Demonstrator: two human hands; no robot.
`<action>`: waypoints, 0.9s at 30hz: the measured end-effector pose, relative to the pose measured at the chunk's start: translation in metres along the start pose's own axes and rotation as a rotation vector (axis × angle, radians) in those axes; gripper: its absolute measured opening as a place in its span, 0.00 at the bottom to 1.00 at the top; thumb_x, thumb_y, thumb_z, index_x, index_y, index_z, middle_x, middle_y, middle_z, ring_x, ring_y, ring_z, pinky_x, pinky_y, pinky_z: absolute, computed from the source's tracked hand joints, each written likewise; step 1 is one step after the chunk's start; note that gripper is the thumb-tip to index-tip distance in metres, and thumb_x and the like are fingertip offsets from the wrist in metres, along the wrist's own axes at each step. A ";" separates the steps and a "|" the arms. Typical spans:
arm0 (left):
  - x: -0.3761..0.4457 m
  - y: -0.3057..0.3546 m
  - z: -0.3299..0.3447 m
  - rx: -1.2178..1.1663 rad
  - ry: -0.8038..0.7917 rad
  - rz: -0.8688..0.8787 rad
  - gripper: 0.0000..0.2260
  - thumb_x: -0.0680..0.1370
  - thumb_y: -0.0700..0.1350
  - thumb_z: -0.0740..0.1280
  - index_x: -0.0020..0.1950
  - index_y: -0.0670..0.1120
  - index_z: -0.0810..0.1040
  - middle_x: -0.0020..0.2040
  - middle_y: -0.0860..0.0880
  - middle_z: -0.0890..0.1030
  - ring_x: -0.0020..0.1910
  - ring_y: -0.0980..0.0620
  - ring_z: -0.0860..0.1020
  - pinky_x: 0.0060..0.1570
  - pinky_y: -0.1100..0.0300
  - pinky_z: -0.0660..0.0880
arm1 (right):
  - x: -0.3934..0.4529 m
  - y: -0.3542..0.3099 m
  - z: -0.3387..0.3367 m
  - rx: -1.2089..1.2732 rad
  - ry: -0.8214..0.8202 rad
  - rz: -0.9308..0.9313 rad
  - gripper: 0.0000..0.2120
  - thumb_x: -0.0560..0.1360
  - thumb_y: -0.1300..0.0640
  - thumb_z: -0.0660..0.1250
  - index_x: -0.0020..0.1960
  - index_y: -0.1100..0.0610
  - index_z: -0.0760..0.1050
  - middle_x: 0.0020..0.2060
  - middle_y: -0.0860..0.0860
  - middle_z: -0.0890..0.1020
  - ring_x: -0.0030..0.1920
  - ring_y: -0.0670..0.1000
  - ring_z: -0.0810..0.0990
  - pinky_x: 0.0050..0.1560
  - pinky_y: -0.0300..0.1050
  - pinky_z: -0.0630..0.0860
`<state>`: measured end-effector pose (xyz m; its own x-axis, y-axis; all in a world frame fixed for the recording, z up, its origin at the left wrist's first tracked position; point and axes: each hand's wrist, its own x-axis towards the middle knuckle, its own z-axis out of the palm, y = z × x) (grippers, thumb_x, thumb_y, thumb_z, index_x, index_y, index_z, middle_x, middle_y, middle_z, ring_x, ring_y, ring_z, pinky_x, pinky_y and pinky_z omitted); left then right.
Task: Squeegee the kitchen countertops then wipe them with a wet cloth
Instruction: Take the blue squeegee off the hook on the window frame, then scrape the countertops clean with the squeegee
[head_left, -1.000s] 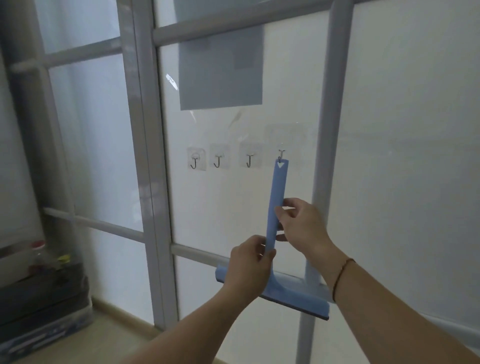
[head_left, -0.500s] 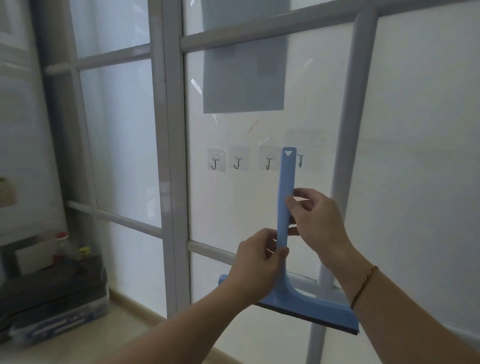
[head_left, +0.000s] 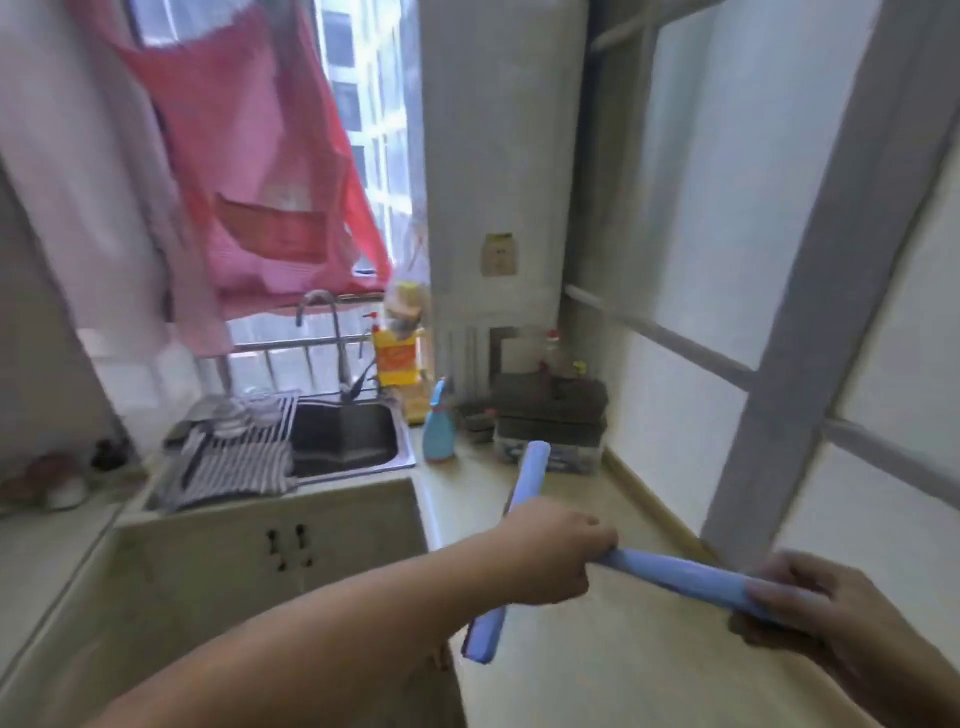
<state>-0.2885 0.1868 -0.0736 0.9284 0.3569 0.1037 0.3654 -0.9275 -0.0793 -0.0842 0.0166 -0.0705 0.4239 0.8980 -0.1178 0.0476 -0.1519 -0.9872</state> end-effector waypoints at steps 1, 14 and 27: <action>-0.029 -0.024 0.009 0.058 -0.049 -0.045 0.10 0.70 0.39 0.63 0.50 0.47 0.75 0.46 0.47 0.79 0.44 0.41 0.78 0.45 0.54 0.67 | 0.015 0.011 0.033 -0.028 -0.136 0.067 0.19 0.58 0.67 0.81 0.44 0.71 0.78 0.34 0.70 0.80 0.32 0.64 0.82 0.29 0.48 0.80; -0.518 -0.187 0.102 -0.062 0.103 -1.065 0.25 0.71 0.41 0.67 0.68 0.45 0.72 0.70 0.45 0.72 0.70 0.46 0.68 0.72 0.47 0.60 | -0.012 0.072 0.580 -0.479 -1.188 -0.201 0.09 0.78 0.52 0.65 0.48 0.52 0.83 0.34 0.54 0.82 0.35 0.44 0.77 0.35 0.36 0.69; -0.753 -0.153 0.127 -0.999 1.300 -2.308 0.15 0.82 0.53 0.57 0.50 0.44 0.76 0.53 0.43 0.79 0.50 0.47 0.80 0.50 0.54 0.75 | -0.202 0.127 0.864 -0.362 -1.652 0.002 0.16 0.79 0.60 0.63 0.32 0.60 0.72 0.24 0.53 0.69 0.22 0.50 0.67 0.24 0.38 0.61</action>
<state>-1.0349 0.0738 -0.2657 -0.8363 0.3181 -0.4466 -0.3172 0.3837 0.8673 -0.9458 0.1725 -0.2645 -0.8948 0.3028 -0.3282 0.3375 -0.0228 -0.9411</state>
